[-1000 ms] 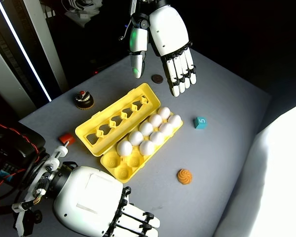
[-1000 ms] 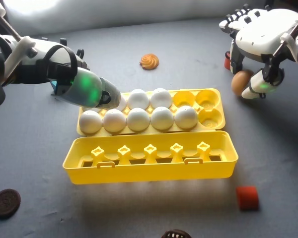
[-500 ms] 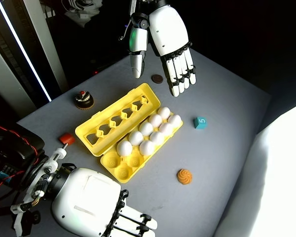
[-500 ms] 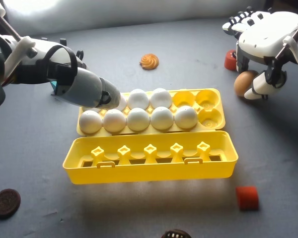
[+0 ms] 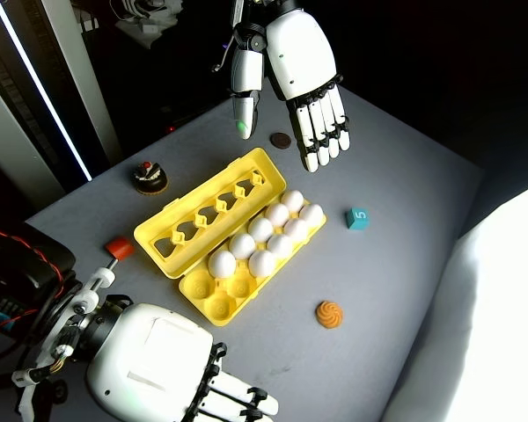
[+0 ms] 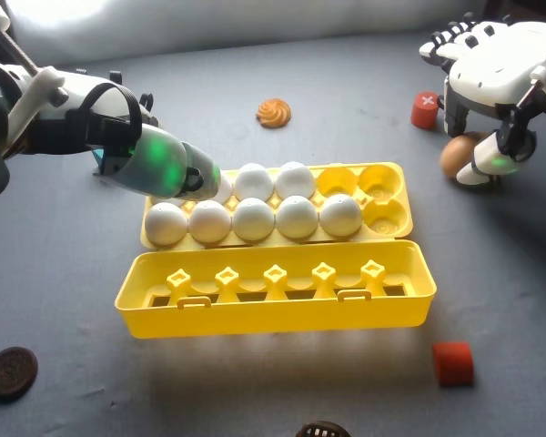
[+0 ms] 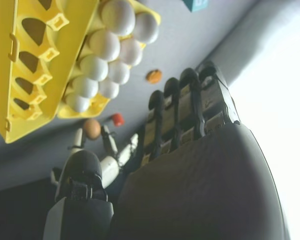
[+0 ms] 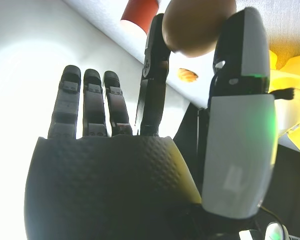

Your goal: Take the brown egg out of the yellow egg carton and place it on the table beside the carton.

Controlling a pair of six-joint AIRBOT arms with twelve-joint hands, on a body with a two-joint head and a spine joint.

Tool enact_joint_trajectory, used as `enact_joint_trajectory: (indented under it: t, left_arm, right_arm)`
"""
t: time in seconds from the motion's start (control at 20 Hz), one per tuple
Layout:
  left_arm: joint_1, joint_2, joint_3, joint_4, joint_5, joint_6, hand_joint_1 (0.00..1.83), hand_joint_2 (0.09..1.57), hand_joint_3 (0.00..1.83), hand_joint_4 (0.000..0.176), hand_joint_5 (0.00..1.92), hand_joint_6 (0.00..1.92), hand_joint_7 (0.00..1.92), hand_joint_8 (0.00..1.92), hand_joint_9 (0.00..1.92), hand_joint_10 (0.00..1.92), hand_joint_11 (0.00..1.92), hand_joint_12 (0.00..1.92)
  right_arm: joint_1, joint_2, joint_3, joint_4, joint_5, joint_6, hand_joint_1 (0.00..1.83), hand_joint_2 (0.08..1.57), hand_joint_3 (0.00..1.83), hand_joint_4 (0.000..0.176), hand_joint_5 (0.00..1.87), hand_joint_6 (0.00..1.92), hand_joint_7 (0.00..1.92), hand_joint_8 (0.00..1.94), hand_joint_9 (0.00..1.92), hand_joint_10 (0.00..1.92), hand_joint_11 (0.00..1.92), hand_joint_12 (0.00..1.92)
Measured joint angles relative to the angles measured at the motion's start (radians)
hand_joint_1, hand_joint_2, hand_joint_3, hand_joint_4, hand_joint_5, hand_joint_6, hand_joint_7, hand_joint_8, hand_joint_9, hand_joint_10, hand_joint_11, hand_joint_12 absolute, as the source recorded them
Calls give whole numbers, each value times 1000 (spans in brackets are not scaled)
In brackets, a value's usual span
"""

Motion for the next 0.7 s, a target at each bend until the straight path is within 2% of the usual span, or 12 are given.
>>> enact_joint_trajectory:
  t: [0.3, 0.45, 0.55, 0.7]
  left_arm:
    - [0, 0, 0, 0, 2, 0, 0, 1249, 0, 0, 112, 10, 144, 5, 107, 8, 28, 16]
    - [-1, 0, 0, -1, 2, 0, 0, 1244, 0, 0, 109, 6, 154, 8, 122, 12, 38, 22]
    - [-1, 0, 0, 0, 3, 0, 0, 1241, 0, 0, 122, 10, 168, 12, 137, 16, 48, 27]
    - [-1, 0, 0, -1, 4, 0, 0, 1244, 0, 0, 99, 0, 137, 0, 106, 1, 21, 17]
  right_arm:
    - [-25, 29, -23, -3, 0, 3, 876, 767, 0, 0, 924, 2, 0, 0, 0, 0, 0, 0]
    - [-30, 31, -24, 0, 1, 3, 839, 763, 0, 16, 903, 0, 0, 0, 0, 0, 0, 0]
    - [-30, 31, -24, -2, 1, 3, 846, 747, 0, 0, 907, 2, 0, 0, 0, 0, 0, 0]
    - [-24, 31, -24, -2, 1, 3, 828, 756, 0, 6, 879, 0, 0, 0, 0, 0, 39, 21]
